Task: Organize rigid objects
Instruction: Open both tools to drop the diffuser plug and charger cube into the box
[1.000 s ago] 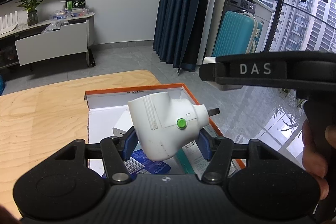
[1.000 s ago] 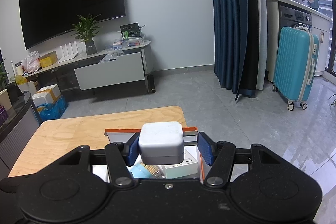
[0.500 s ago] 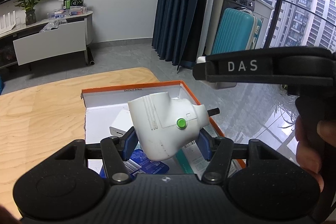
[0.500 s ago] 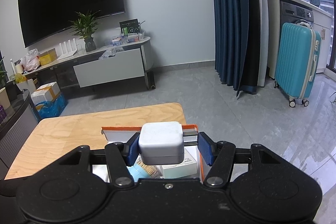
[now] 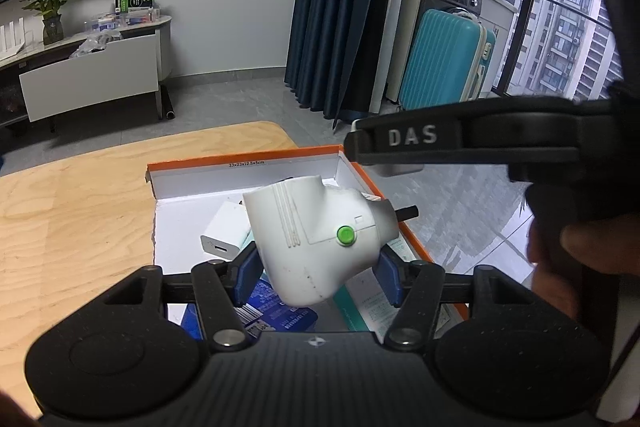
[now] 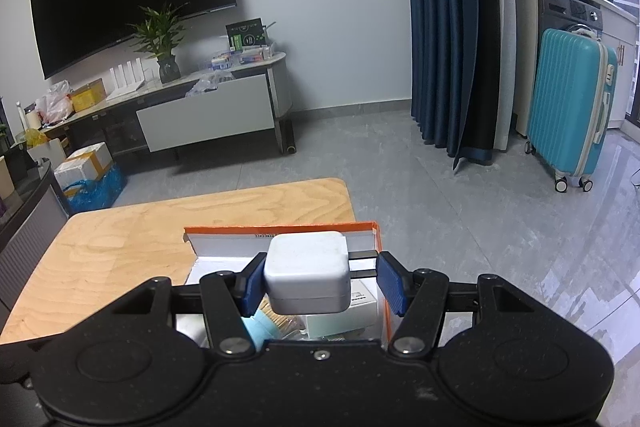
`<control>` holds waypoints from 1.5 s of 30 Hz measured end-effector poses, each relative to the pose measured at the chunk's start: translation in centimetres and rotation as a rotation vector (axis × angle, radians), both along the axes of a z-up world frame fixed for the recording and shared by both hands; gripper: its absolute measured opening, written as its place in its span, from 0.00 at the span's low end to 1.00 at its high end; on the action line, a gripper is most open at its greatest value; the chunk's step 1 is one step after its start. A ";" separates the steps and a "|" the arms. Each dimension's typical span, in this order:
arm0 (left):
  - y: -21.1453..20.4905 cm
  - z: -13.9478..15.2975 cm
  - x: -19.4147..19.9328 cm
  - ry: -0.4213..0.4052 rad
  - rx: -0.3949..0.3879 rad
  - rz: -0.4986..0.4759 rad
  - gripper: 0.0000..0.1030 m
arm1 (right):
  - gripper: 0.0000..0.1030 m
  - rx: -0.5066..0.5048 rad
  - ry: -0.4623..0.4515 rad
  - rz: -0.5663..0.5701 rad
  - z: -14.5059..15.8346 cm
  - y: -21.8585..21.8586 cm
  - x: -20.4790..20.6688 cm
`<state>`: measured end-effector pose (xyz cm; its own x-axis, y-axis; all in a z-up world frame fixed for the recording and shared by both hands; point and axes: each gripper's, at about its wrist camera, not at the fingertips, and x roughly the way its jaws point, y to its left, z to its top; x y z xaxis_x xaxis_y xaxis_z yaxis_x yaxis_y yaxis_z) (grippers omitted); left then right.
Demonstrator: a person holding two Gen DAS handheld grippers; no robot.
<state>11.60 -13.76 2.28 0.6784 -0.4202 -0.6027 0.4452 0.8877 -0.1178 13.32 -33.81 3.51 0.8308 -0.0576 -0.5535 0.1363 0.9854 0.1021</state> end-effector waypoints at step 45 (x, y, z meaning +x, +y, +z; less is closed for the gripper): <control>-0.6 0.1 -2.2 0.012 0.050 0.046 0.86 | 0.82 0.028 -0.135 -0.051 2.3 -1.0 -7.9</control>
